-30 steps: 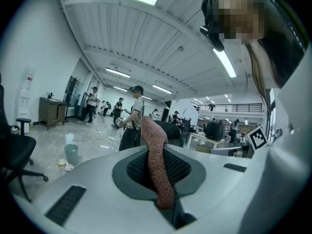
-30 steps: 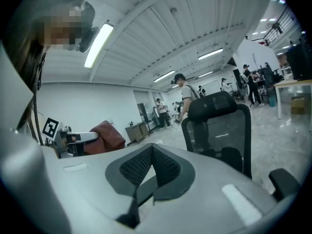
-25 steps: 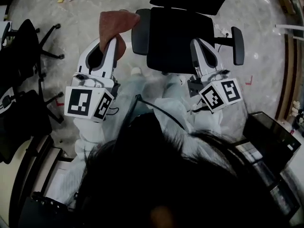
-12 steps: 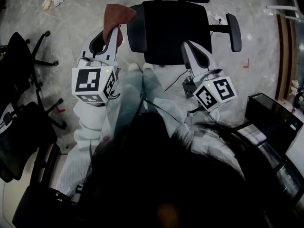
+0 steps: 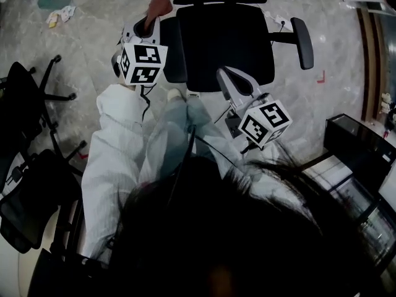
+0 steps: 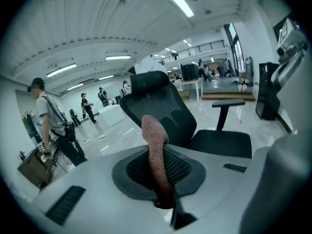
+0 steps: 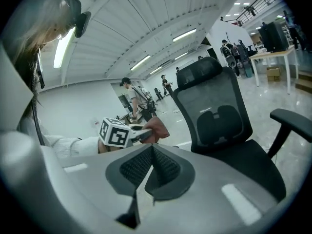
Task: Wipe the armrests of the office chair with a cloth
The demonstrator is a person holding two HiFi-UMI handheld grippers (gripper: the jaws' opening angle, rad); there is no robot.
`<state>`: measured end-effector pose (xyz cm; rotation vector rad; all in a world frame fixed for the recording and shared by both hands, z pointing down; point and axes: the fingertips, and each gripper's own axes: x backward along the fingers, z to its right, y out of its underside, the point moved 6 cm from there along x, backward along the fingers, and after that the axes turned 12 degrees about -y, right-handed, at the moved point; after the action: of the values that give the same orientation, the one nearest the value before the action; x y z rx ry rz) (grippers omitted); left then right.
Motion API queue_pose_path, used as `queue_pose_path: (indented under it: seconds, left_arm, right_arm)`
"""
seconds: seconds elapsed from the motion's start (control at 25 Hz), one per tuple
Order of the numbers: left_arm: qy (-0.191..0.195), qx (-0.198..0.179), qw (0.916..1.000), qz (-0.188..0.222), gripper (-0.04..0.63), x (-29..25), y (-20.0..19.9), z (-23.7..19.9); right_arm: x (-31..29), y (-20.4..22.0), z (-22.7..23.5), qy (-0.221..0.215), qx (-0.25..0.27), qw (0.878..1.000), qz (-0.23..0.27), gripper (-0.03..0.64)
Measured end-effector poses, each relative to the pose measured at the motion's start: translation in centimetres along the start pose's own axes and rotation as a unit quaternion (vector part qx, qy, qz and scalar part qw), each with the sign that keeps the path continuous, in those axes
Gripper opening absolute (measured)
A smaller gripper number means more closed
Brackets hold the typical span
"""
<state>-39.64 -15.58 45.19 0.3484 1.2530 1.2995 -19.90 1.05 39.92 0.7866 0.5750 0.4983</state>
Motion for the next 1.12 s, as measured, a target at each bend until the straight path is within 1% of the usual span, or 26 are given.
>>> queue_pose_path:
  seconds: [0.08,0.16,0.24,0.32,0.36,0.4,0.52,0.68,0.84,0.92,1.0,1.12]
  left_arm:
    - [0.024,-0.049,0.9980,-0.034,0.031,-2.5,1.6,1.7]
    - [0.048,-0.089,0.9928,-0.064,0.031,-4.4,3.3,3.5]
    - [0.078,-0.111,0.9859,-0.098,0.031,-5.7,5.0,5.3]
    - [0.121,-0.121,0.9754,-0.140,0.031,-6.4,6.4,7.3]
    - [0.138,-0.121,0.9708,-0.154,0.031,-6.3,6.8,8.3]
    - [0.148,-0.119,0.9684,-0.162,0.031,-6.1,7.1,9.1]
    - [0.159,-0.109,0.9666,-0.169,0.031,-4.9,7.3,10.2]
    - [0.183,-0.102,0.9608,-0.182,0.031,-2.9,7.4,11.0]
    - [0.197,-0.112,0.9560,-0.187,0.031,0.2,7.8,12.2]
    - [0.203,-0.110,0.9540,-0.191,0.031,1.8,8.2,12.9]
    - [0.209,-0.100,0.9530,-0.195,0.031,3.3,8.7,13.6]
    - [0.221,-0.073,0.9502,-0.207,0.031,5.5,9.2,14.6]
  right_arm:
    - [-0.1,0.6,0.7,0.004,-0.014,1.000,-0.004,0.002]
    - [0.0,1.1,1.4,0.010,-0.026,1.000,-0.007,0.002]
    - [0.2,1.5,2.1,0.016,-0.035,0.999,-0.010,0.002]
    - [0.6,1.7,2.6,0.021,-0.041,0.999,-0.012,0.002]
    - [0.8,1.7,2.8,0.024,-0.044,0.999,-0.011,0.002]
    - [1.1,1.7,2.9,0.027,-0.047,0.998,-0.010,0.002]
    - [1.7,1.7,2.9,0.028,-0.056,0.998,-0.003,0.002]
    - [2.0,1.3,2.3,0.019,-0.057,0.998,0.013,0.002]
    - [2.5,0.9,1.6,0.003,-0.057,0.998,0.021,0.002]
    - [2.8,0.9,1.6,-0.005,-0.056,0.998,0.025,0.002]
    - [2.9,0.9,1.7,-0.010,-0.054,0.998,0.029,0.002]
    - [2.9,1.1,1.5,-0.017,-0.061,0.998,0.030,0.002]
